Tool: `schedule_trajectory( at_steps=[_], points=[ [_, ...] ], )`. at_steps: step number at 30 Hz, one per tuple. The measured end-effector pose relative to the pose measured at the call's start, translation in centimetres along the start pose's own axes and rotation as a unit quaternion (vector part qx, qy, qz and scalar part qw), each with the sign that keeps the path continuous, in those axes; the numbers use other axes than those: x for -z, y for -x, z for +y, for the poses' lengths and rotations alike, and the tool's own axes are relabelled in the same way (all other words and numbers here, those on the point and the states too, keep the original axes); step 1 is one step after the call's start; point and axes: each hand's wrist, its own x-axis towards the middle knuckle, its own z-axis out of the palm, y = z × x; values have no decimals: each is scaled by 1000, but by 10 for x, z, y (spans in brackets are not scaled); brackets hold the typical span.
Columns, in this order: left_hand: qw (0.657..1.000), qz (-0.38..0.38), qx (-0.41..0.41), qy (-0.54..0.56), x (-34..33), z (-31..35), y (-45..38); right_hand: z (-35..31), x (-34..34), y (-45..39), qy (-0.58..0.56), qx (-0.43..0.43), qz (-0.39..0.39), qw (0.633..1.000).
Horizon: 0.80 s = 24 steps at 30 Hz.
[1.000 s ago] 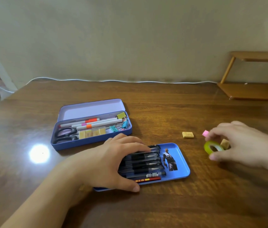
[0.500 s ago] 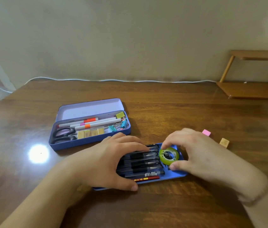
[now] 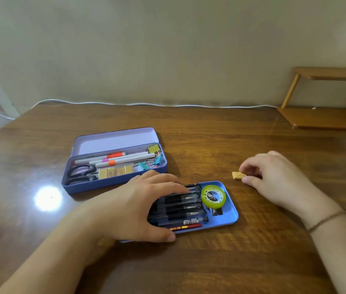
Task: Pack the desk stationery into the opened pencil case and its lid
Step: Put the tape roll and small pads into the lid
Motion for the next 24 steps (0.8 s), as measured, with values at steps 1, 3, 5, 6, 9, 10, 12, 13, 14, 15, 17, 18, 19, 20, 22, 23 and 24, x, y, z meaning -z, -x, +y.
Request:
schedule_trajectory(
  at_steps=[1,3,5,6,9,10,12,13,14,15,17,18,19,20,22,23,24],
  points=[
    [1000,8,-5,-7,-1,1,-1,-2,0,1,5,6,-5,1000],
    [999,25,-15,-34,-4,7,-3,-5,2,4,4,29,-24,999],
    [997,25,-24,-74,-8,16,-8,-9,8,9,-26,67,-43,996],
    [995,23,-28,-92,-10,21,-10,-12,11,12,-39,88,-56,994],
    [989,35,-32,-138,-14,28,-17,-27,19,24,-36,135,-107,984],
    [988,39,-27,-149,-15,28,-18,-31,20,27,-32,145,-122,981],
    [987,38,-15,-156,-16,26,-18,-38,21,32,-24,157,-137,978],
    [987,37,-12,-154,-16,25,-18,-41,21,33,-14,158,-136,978],
    [988,35,-11,-152,-17,25,-18,-43,20,34,-4,155,-132,979],
    [988,34,-10,-149,-17,25,-18,-46,19,35,2,150,-126,981],
    [989,35,-10,-146,-18,25,-17,-52,16,36,4,150,-102,983],
    [989,36,-11,-146,-18,25,-18,-56,14,37,5,153,-92,984],
    [988,36,-12,-147,-18,24,-18,-61,13,39,8,155,-86,984],
    [988,37,-13,-149,-18,25,-18,-63,12,40,12,155,-88,984],
    [988,37,-14,-147,-18,25,-18,-60,17,39,5,136,-112,984],
    [989,36,-14,-146,-18,25,-17,-53,22,37,-10,116,-114,987],
    [989,37,-14,-144,-18,25,-17,-41,28,34,-23,88,-101,991]
  ],
)
